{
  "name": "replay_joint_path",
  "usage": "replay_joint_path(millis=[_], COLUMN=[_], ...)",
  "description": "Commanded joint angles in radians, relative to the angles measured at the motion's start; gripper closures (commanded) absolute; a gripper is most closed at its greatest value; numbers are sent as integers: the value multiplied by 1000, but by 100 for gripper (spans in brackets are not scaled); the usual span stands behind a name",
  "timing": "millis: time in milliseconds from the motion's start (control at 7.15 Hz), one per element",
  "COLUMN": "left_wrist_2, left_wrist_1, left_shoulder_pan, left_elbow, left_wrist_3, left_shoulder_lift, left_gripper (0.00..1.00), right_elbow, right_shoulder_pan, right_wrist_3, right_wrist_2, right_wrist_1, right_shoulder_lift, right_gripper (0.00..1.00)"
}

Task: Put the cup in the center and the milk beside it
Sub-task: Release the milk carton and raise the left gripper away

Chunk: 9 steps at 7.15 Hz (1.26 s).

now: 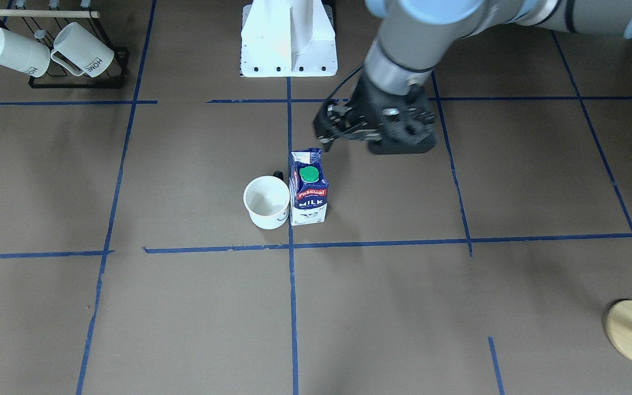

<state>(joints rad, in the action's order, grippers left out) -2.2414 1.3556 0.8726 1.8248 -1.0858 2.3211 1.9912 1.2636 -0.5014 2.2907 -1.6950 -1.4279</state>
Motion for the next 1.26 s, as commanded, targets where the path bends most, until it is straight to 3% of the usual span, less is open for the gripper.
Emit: replay_joint_path(millis=[0, 140, 420, 559, 979, 1119], left_wrist_2=[-9, -14, -111, -116, -142, -142], left_wrist_1=[-23, -16, -12, -10, -4, -3], left_shoulder_pan=[121, 176, 370, 443, 587, 614], left_elbow=[123, 135, 116, 102, -74, -122], left_wrist_3=[293, 452, 797, 925, 1186, 1192], left_shoulder_lift=[-222, -324, -535, -631, -726, -729], left_gripper=[0, 0, 0, 0, 0, 0], right_elbow=[-27, -66, -199, -253, -261, -261], right_shoulder_pan=[72, 124, 299, 347, 344, 344], right_wrist_3=[157, 282, 590, 612, 615, 613], right_wrist_2=[48, 77, 98, 111, 119, 99], right_wrist_1=[0, 0, 0, 2, 5, 3], right_shoulder_lift=[-60, -107, -179, -187, -163, -167], right_gripper=[0, 0, 0, 0, 0, 0])
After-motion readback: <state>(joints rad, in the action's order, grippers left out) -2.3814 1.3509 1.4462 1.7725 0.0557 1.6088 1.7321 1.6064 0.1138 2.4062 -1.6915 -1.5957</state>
